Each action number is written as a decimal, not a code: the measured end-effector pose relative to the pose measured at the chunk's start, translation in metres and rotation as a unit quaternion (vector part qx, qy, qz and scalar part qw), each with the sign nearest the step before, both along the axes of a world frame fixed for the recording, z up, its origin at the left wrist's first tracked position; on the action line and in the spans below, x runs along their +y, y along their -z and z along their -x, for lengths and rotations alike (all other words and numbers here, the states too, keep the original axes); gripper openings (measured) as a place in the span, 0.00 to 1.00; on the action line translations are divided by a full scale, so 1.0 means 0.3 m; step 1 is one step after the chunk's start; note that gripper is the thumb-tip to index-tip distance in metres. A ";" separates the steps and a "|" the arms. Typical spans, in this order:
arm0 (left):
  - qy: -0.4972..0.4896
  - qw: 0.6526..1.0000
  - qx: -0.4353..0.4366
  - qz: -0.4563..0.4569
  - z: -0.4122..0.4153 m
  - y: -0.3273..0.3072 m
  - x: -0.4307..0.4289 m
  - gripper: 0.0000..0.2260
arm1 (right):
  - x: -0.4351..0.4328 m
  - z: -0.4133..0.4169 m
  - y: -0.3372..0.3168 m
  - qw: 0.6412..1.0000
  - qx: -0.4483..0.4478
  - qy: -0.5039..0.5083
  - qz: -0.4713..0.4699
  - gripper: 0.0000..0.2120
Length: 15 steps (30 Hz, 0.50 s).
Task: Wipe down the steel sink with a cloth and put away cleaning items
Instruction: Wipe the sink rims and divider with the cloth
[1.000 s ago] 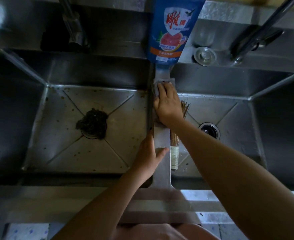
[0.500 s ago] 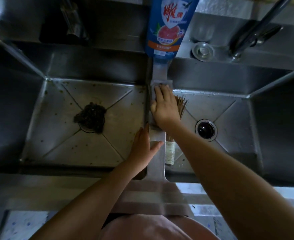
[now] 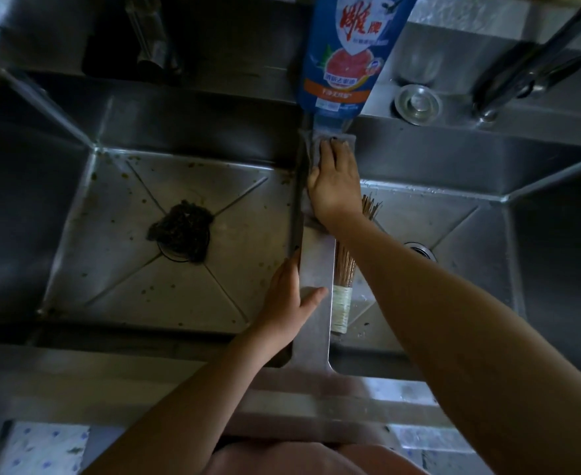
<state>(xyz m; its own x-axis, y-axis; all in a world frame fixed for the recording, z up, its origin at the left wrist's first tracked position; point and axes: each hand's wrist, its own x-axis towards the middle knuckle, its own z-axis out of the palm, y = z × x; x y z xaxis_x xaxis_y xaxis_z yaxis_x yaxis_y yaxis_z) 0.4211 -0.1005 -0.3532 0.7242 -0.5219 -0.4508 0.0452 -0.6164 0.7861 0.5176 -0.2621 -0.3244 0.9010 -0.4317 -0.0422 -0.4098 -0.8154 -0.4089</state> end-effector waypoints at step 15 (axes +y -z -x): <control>-0.016 0.985 -0.062 0.158 -0.018 -0.074 -0.027 0.22 | 0.135 0.227 0.000 0.999 0.033 0.003 -0.030 0.25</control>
<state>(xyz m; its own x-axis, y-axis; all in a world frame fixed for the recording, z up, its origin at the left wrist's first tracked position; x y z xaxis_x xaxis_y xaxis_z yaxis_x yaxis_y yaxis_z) 0.4264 -0.1085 -0.3311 0.7821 -0.5977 -0.1766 -0.0478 -0.3400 0.9392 0.4497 -0.2214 -0.3243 0.8927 -0.4322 -0.1274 -0.4424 -0.7872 -0.4297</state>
